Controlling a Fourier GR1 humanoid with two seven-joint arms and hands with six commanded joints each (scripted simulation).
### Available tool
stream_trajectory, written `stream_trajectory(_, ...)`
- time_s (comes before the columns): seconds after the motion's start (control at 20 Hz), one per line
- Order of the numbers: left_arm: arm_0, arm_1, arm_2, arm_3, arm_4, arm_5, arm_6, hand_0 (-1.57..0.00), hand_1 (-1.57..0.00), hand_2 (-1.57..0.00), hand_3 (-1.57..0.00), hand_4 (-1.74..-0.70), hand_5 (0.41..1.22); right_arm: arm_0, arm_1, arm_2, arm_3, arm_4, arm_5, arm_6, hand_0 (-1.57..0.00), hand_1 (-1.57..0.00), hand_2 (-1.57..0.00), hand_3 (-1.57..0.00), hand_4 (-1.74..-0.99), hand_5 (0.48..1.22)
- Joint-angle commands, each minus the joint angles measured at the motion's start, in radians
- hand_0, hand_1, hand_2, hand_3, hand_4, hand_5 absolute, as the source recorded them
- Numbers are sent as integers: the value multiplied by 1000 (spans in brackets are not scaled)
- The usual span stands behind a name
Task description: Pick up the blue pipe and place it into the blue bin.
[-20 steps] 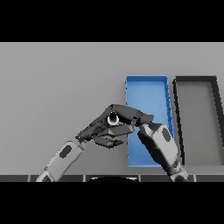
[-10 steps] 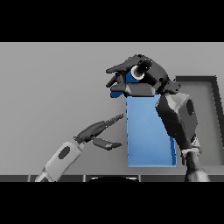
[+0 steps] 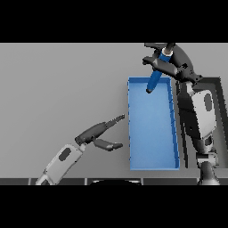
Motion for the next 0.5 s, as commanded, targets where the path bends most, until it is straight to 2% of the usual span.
stream_trajectory(0.0, 3, 3, 3, 2, 9, -6, 3, 1, 1, 1, 1, -894, 483, 40, -6, 6, -15, 5, -9, 6, -1571, -1571, -1571, -1571, -1740, 1122)
stream_trajectory(0.1, 1, -6, -2, 0, 9, -5, 13, 1, 1, 1, 1, -890, 474, 104, -4, 32, -19, 25, -45, 36, -1571, -1571, -1571, -1571, -1740, 1120)
stream_trajectory(0.25, 7, -5, -1, -5, 7, 0, 2, 1, 1, 1, 1, -887, 466, 202, -9, 63, -34, 29, -102, 116, -1571, -1571, -1571, -1571, -1741, 1120)
stream_trajectory(0.35, 4, 3, 3, -7, 5, -1, -7, 1, 1, 1, 1, -881, 463, 255, -38, 119, -39, 11, -129, 119, -1571, -1571, -1571, -1571, -1741, 1122)
stream_trajectory(0.45, 9, -10, -7, 7, -1, 2, 8, 1, 1, 1, 1, -882, 464, 306, -63, 178, -30, -4, -153, 119, -1571, -1571, -1571, -1571, -1655, 1124)
